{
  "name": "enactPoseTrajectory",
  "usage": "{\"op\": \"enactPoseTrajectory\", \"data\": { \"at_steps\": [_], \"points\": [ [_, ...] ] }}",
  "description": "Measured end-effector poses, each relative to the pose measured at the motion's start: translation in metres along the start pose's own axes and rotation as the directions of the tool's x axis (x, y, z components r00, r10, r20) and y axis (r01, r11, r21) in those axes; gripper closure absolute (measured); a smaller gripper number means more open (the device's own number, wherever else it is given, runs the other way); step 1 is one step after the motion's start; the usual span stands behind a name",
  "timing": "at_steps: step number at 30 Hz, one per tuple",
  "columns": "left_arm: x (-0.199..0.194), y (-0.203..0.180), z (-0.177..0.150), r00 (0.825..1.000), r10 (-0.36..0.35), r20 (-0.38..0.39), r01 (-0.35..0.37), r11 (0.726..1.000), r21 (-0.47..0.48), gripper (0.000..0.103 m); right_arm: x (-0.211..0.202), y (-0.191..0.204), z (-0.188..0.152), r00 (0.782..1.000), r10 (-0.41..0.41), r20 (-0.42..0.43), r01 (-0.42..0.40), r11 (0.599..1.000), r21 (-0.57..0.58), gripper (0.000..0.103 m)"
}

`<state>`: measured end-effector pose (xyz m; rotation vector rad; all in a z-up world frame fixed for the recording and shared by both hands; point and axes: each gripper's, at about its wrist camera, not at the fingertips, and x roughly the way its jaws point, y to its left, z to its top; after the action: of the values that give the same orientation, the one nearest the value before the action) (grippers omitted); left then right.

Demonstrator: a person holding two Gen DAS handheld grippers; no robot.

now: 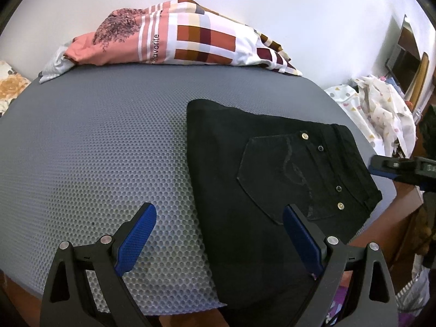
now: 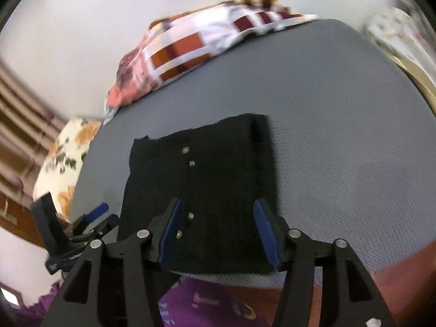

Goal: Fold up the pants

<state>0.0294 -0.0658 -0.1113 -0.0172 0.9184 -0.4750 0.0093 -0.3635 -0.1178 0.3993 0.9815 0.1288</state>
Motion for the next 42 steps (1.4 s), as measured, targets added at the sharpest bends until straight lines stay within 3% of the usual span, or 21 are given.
{"op": "enactPoseTrajectory", "data": {
  "at_steps": [3,4,5,8,10,14,23,29,36,39,42],
  "points": [
    [-0.001,0.001,0.001,1.0,0.024,0.007,-0.024,1.0,0.004,0.009,0.014,0.015,0.003,0.991,-0.132,0.03,0.134,0.985,-0.105,0.049],
    [-0.001,0.001,0.001,1.0,0.029,0.007,-0.029,1.0,0.006,0.009,0.02,0.017,0.004,0.984,-0.173,0.041,0.177,0.975,-0.131,0.044],
    [-0.001,0.001,0.001,0.999,0.04,0.005,-0.04,0.999,0.009,0.009,0.023,0.016,0.003,0.98,-0.194,0.043,0.199,0.97,-0.143,0.038],
    [0.001,0.001,0.001,0.998,0.062,-0.004,-0.062,0.998,0.019,0.009,0.041,0.008,-0.001,0.959,-0.282,0.029,0.282,0.942,-0.18,0.038],
    [0.002,0.001,0.001,0.997,0.071,-0.008,-0.07,0.997,0.023,0.009,0.044,-0.001,-0.007,0.961,-0.274,0.017,0.273,0.948,-0.162,0.037],
    [0.003,0.0,0.001,0.997,0.083,-0.012,-0.082,0.996,0.031,0.009,0.042,-0.027,-0.008,0.975,-0.221,-0.011,0.22,0.974,-0.056,0.021],
    [0.009,0.003,0.01,0.992,0.121,-0.033,-0.12,0.992,0.039,0.009,0.041,-0.038,-0.009,0.992,-0.124,-0.022,0.124,0.992,-0.011,0.02],
    [0.024,0.008,0.022,0.988,0.145,-0.062,-0.142,0.989,0.05,0.009,0.045,-0.037,-0.002,0.996,-0.091,-0.019,0.09,0.995,-0.05,0.019],
    [0.047,0.017,0.032,0.99,0.018,-0.138,-0.014,0.999,0.03,0.009,0.058,-0.029,0.005,0.996,-0.047,-0.082,0.034,0.987,-0.155,0.0],
    [0.058,0.023,0.035,0.975,-0.127,-0.18,0.129,0.992,-0.006,0.009,0.061,-0.026,0.006,0.992,-0.065,-0.107,0.044,0.981,-0.19,0.0],
    [0.067,0.026,0.037,0.961,-0.178,-0.211,0.177,0.984,-0.023,0.009,0.06,-0.033,0.011,0.991,-0.026,-0.131,0.005,0.988,-0.155,0.0]
  ]
}}
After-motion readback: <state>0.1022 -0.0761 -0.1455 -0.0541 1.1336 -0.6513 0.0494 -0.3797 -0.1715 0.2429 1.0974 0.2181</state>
